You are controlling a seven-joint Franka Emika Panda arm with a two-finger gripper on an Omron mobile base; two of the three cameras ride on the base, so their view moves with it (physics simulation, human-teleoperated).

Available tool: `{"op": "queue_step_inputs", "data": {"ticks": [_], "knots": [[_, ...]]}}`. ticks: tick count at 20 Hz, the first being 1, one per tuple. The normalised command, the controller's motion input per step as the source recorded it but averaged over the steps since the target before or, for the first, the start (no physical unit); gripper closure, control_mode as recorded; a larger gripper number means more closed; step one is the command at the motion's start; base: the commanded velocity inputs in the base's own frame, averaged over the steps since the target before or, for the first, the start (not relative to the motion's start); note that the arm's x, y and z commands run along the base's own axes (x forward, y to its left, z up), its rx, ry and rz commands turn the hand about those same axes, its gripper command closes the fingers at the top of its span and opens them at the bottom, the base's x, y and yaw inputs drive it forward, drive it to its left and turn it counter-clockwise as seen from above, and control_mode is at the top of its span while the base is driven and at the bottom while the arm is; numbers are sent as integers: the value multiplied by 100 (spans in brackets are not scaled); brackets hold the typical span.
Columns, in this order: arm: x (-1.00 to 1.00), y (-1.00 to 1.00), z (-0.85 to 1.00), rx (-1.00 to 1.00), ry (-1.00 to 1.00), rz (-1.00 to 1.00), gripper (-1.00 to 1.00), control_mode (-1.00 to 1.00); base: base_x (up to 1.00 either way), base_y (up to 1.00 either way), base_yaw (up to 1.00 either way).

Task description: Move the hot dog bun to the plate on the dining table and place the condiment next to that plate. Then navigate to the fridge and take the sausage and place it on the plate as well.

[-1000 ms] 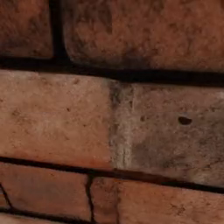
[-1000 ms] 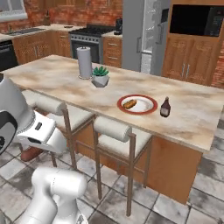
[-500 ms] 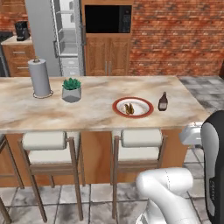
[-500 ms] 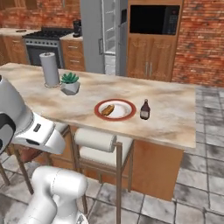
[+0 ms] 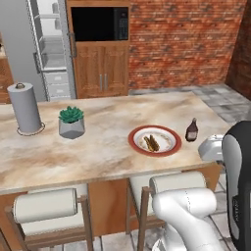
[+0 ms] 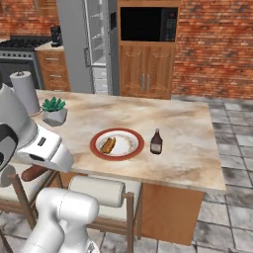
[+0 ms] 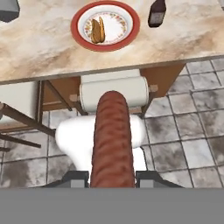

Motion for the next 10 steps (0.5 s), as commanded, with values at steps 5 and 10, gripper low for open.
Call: {"op": "queue_step_inputs", "data": {"ticks": [5,10], "knots": [[40,2,0,0,0,-6,100,-100,60,17,-10],[100,0,0,0,1,-12,100,-100,0,0,0]]}}
